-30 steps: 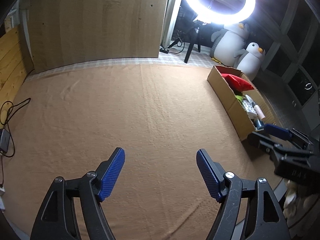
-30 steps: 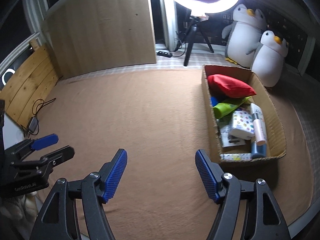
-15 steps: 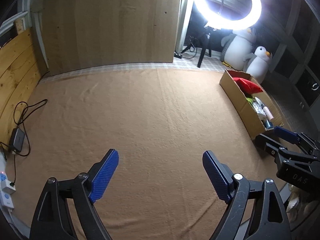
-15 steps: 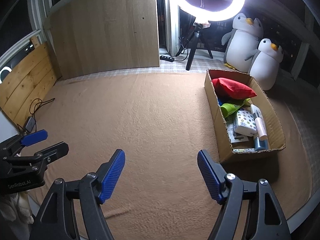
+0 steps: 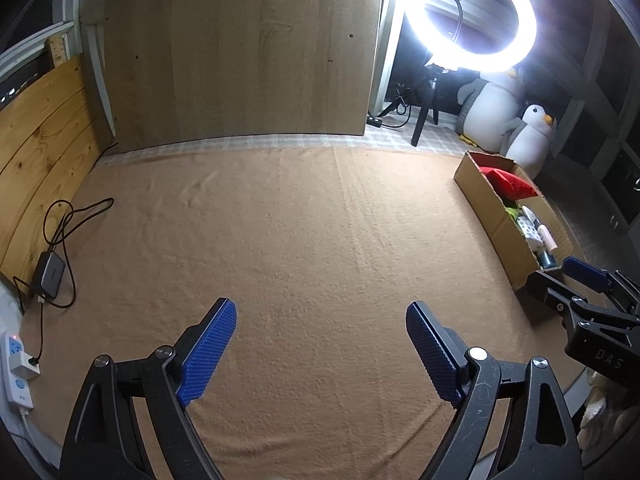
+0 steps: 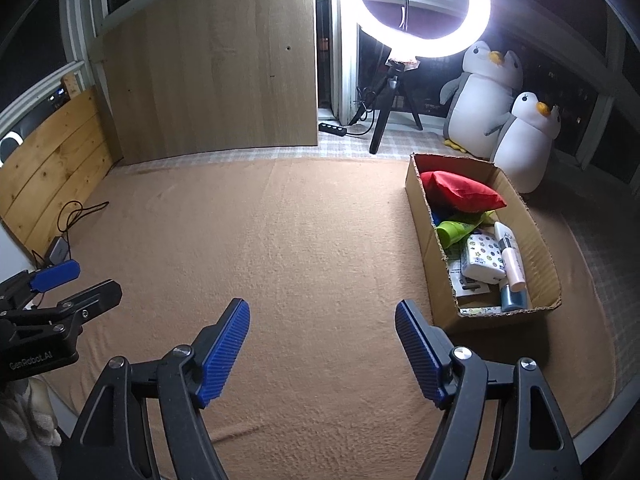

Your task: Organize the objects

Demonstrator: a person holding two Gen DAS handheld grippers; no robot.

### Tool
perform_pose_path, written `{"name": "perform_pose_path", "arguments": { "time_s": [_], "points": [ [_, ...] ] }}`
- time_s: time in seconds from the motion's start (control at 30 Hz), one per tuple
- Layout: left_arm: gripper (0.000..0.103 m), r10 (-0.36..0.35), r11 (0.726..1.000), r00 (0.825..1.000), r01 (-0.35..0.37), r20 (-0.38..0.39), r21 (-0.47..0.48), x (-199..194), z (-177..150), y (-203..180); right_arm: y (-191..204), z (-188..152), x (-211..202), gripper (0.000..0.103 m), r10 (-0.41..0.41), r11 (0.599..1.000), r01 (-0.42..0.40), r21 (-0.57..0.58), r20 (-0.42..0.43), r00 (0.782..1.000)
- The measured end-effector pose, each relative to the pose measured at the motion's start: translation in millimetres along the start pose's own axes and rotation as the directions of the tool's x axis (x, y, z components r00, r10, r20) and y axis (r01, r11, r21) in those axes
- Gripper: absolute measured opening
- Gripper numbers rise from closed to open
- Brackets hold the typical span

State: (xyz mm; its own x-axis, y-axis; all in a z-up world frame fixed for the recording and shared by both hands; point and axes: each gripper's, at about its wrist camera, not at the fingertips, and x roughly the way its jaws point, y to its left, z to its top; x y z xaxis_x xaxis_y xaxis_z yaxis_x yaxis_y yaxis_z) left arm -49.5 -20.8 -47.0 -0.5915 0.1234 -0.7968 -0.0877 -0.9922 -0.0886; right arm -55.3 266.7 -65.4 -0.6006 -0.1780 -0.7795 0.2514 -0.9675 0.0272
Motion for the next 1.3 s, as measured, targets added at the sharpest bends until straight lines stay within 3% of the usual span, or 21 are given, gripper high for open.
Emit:
{"name": "perform_pose_path", "arguments": {
  "time_s": [1.3],
  "points": [
    [0.09,0.007,1.0,1.0,-0.007,-0.019,-0.016,7.9,-0.5,-5.4,-4.5,0.8,4.3,0.073,0.0,1.0,0.0,0.004,-0.01,1.0]
  ]
}}
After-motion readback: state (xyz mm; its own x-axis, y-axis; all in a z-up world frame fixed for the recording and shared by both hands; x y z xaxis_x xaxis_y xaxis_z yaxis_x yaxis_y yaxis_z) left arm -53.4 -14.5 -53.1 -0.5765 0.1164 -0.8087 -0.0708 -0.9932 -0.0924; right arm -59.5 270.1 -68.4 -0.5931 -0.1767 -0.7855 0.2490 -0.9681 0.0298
